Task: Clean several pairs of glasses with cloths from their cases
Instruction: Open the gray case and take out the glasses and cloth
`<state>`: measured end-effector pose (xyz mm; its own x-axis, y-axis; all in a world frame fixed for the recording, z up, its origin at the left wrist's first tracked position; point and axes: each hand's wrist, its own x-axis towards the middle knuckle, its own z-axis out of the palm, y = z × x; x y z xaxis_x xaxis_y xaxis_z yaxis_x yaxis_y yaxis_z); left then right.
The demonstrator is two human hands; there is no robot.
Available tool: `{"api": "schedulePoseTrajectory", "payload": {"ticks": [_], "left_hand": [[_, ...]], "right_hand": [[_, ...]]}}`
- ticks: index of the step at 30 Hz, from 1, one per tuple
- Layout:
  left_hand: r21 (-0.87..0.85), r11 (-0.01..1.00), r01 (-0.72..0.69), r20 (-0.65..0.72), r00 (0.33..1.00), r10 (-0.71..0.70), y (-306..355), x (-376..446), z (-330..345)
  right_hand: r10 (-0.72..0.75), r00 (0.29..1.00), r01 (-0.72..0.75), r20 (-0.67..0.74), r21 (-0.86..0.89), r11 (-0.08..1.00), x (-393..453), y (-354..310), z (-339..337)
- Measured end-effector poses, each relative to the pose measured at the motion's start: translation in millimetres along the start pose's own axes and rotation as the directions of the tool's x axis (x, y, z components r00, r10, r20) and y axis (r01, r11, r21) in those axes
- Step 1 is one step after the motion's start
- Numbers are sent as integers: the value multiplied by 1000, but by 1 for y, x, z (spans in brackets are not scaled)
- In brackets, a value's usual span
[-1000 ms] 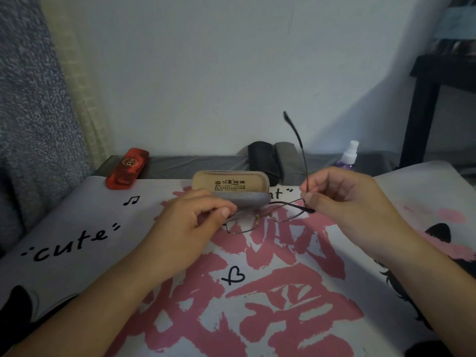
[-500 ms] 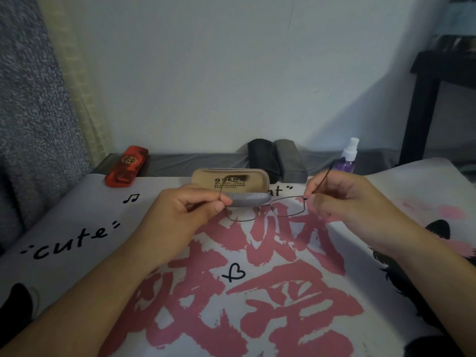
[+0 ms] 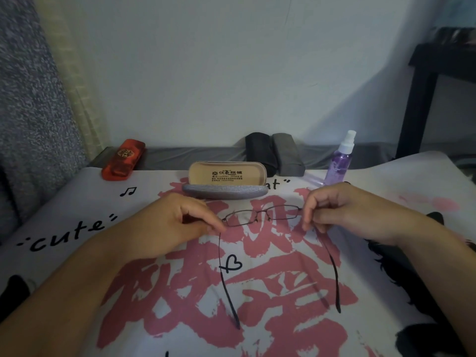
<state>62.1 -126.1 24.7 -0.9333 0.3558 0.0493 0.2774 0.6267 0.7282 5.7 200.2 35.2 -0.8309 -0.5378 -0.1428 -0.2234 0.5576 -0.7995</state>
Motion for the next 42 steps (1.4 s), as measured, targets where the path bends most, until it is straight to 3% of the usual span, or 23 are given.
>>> {"api": "schedulePoseTrajectory", "payload": {"ticks": [2,3,5,6,7,11,16,20,23,25,27,30,33,42], "left_hand": [[-5,1000,5,-134,991,-5,2,-1,2],[-21,1000,-5,-285,959,-1,2,1,3],[-67,997,-26,-602,798,-20,-3,9,4],[-66,998,-10,-689,724,-38,-8,17,3],[-59,998,26,-712,699,-60,-14,25,2],[-199,960,198,-492,826,-273,-39,47,3],[-200,977,71,-276,953,-126,-46,41,2],[-35,999,-2,-279,960,-8,-42,30,7],[60,998,18,-325,946,3,-42,30,10],[99,994,40,-359,933,-2,-42,32,13],[119,992,45,-374,928,3,-40,34,15],[105,993,47,-377,926,-4,-42,36,14],[100,994,40,-372,928,0,-45,36,13],[60,998,13,-366,931,10,-50,37,12]], "right_hand": [[31,1000,-31,2,-10,999,-1,2,-1],[52,999,-53,-4,-25,998,-1,3,-2],[63,997,-67,-50,-82,994,0,5,-4],[36,994,-48,-108,-110,993,1,6,-3],[-6,983,-17,-184,-127,992,3,6,-1],[-144,900,89,-412,-151,985,13,1,15],[-204,848,100,-488,-232,968,19,2,30],[-211,833,95,-512,-242,965,20,8,32],[-320,798,140,-510,-359,923,18,3,31],[-420,781,202,-462,-449,870,20,-10,32],[-431,820,183,-376,-542,820,32,-28,31],[-295,933,49,-205,-742,669,66,-47,26],[-146,985,1,-96,-831,556,86,-56,20],[-119,968,236,220,-961,144,86,-75,20]]}}
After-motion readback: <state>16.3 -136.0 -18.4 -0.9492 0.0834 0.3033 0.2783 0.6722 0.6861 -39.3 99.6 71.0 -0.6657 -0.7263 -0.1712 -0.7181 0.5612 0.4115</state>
